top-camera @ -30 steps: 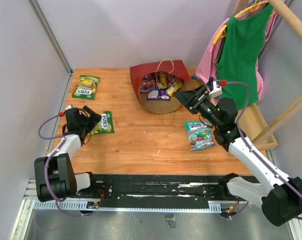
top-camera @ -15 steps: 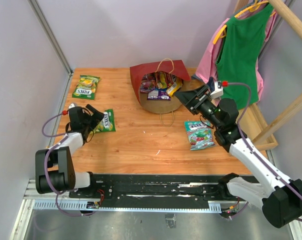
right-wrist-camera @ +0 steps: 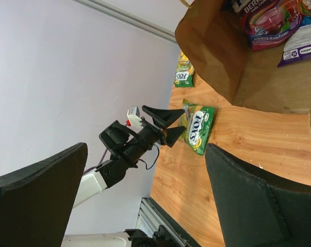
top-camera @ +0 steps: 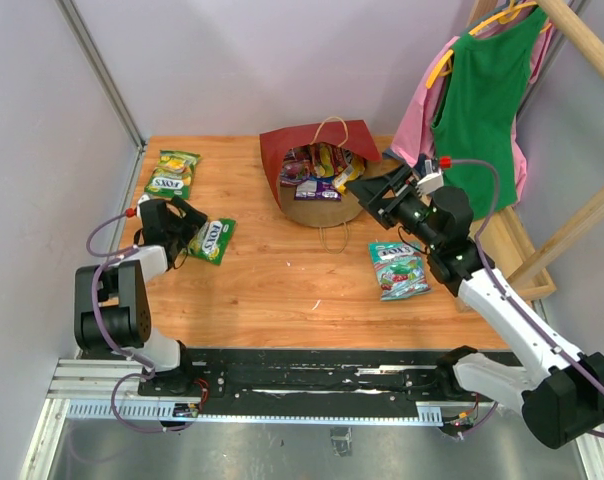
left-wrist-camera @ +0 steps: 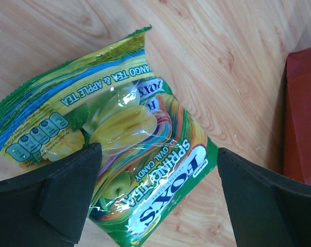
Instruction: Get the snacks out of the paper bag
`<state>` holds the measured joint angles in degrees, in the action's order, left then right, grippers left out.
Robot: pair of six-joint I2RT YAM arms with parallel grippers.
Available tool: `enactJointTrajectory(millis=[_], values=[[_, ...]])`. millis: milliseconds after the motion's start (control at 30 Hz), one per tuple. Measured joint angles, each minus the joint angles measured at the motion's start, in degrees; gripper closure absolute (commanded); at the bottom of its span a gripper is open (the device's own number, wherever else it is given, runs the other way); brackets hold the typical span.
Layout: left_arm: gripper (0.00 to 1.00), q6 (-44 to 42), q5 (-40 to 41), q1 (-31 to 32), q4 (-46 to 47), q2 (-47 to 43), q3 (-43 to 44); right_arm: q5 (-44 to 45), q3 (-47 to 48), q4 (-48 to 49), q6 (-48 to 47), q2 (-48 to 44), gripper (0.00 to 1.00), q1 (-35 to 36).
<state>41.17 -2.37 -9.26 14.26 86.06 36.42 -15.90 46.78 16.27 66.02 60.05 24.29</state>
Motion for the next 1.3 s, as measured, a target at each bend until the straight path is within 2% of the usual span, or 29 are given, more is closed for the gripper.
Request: enactJointTrajectory(millis=[533, 733, 900, 1100, 1233, 1300], values=[[0.01, 0.17, 1.66, -2.27, -2.19, 3.41, 4.2, -1.2, 2.91, -2.73, 0.09, 3.87, 0.01, 0.02], [0.08, -1.99, 4.83, 0.22, -7.65, -2.78, 4.11, -3.61, 3.56, -2.16, 0.26, 8.87, 0.01, 0.02], [0.18, -6.34, 7.8, 7.06, -10.56, -9.94, 4.11, -2.93, 1.09, -2.6, -1.95, 6.67, 0.01, 0.02], [0.22, -10.19, 10.97, 8.7, -12.92, -11.47, 1.09, 0.0, 0.74, -5.16, -7.28, 1.68, 0.02, 0.02], [0.38, -11.37, 8.94, 8.72, -13.16, -11.39, -1.46, 1.18, -1.11, -4.96, -10.69, -1.7, 0.01, 0.02], [0.42, -11.93, 7.34, 8.81, -12.61, -10.82, -1.31, 1.73, -2.4, -5.07, -12.41, -2.91, 0.01, 0.02]])
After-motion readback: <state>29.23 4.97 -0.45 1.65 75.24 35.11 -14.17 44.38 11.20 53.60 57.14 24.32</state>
